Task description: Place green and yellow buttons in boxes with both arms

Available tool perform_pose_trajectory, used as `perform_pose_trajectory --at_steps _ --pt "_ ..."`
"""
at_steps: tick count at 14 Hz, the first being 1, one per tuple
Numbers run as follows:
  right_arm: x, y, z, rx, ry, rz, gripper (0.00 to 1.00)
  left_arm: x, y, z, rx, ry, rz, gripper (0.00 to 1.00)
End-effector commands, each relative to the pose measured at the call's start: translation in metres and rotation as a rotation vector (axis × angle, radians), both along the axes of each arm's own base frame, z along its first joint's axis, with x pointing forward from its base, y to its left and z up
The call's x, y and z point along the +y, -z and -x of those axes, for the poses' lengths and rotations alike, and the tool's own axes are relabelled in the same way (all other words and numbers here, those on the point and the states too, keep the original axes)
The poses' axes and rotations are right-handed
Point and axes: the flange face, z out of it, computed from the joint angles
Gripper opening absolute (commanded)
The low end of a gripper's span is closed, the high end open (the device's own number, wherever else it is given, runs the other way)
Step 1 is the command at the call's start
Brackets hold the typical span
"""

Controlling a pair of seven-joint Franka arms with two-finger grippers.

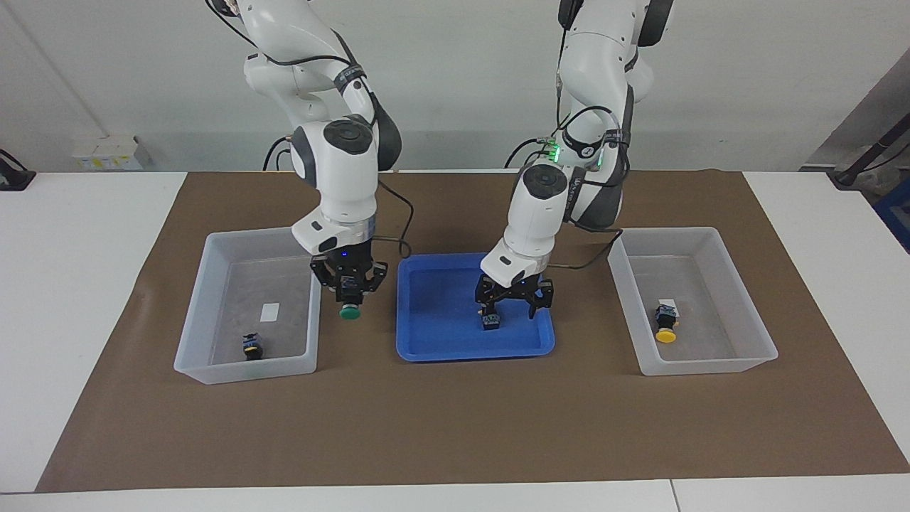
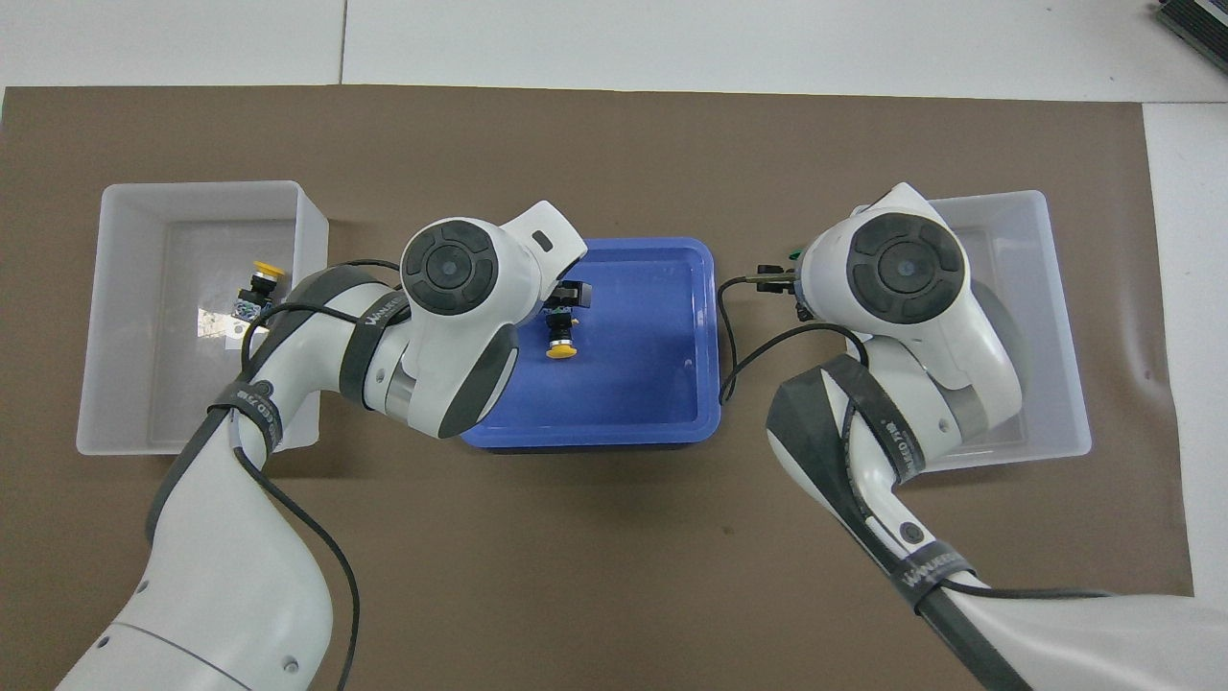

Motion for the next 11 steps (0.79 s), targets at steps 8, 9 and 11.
perform_pose_trajectory --at_steps 8,9,11 --pt "-0.096 0.007 -0.012 0.089 -0.091 -0.001 0.0 -0.022 0.038 0.027 0.011 0.092 -0.027 1.0" --pt "-0.106 0.009 -0.014 0.094 -0.046 -0.055 0.0 -0.023 0.04 0.03 0.014 0.102 -0.03 1.0" --pt "-0.123 0.022 -0.021 0.087 -0.053 -0.093 0.0 -0.023 0.042 0.032 0.014 0.105 -0.03 1.0"
